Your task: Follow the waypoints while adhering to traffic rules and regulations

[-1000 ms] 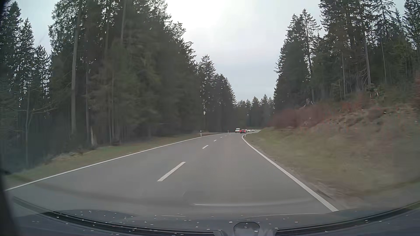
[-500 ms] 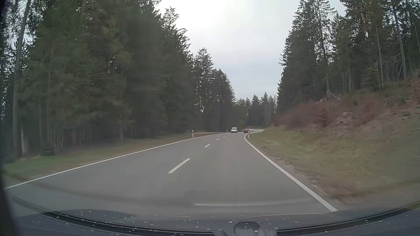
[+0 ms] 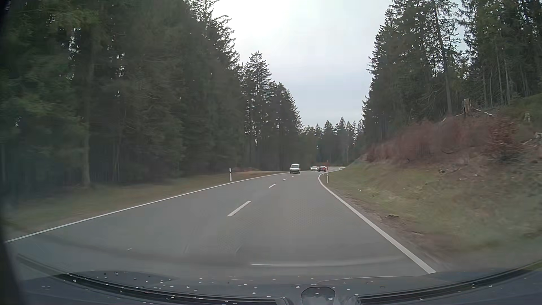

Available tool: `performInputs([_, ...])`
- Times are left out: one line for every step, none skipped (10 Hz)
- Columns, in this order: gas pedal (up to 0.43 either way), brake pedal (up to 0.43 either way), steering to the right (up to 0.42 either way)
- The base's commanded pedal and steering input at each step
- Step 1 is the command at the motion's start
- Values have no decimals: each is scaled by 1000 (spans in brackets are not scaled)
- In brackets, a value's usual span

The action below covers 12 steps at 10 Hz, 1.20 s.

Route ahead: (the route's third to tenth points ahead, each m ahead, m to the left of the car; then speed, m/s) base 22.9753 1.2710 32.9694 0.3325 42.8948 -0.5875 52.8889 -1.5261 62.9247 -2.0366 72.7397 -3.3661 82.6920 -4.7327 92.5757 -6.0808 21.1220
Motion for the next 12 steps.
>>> performInputs([39,0,6])
performInputs([39,0,7])
performInputs([39,0,8])
performInputs([39,0,9])
performInputs([39,0,9])
performInputs([39,0,9])
performInputs([39,0,10])
performInputs([39,0,10])
performInputs([47,0,10])
performInputs([47,0,11])
performInputs([47,0,11])
performInputs([47,0,11])
